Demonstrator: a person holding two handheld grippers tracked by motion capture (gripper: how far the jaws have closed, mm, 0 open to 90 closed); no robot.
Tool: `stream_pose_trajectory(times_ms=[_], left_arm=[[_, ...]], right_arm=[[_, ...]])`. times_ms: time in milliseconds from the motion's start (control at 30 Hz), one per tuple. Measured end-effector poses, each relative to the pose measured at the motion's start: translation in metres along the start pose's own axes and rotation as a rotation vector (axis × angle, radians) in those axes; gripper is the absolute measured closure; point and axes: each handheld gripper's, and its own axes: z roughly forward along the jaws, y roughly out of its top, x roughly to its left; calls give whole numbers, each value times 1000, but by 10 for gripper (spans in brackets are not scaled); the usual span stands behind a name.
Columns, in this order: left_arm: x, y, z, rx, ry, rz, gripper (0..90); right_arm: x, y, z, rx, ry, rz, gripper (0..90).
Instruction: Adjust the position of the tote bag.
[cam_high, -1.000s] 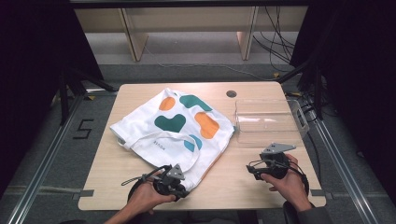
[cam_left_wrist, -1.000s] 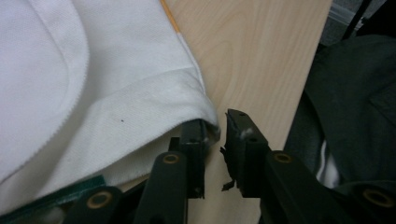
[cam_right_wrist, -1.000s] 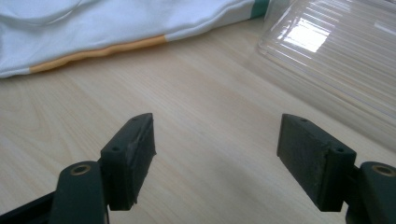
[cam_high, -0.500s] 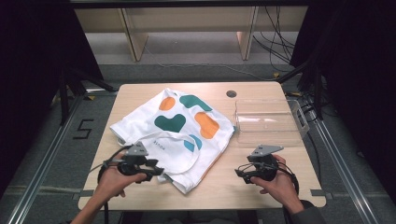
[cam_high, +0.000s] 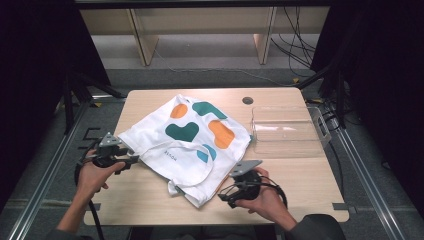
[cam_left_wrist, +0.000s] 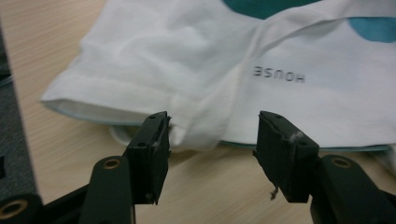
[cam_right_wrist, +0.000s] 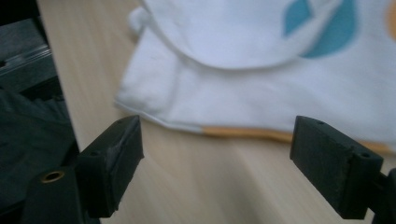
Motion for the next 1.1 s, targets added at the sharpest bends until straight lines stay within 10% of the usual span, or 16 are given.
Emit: stream_pose_trajectory(times_ms=[233, 667, 1100], left_arm=[[31, -10, 0, 33, 70, -38, 447], [69, -2, 38, 58, 182, -69, 432], [94, 2, 60, 64, 100, -172, 446]], right_arm=[[35, 31, 46, 47, 97, -108, 320], [46, 37, 72, 172, 50, -179, 458], [46, 35, 64, 163, 55, -161, 543]])
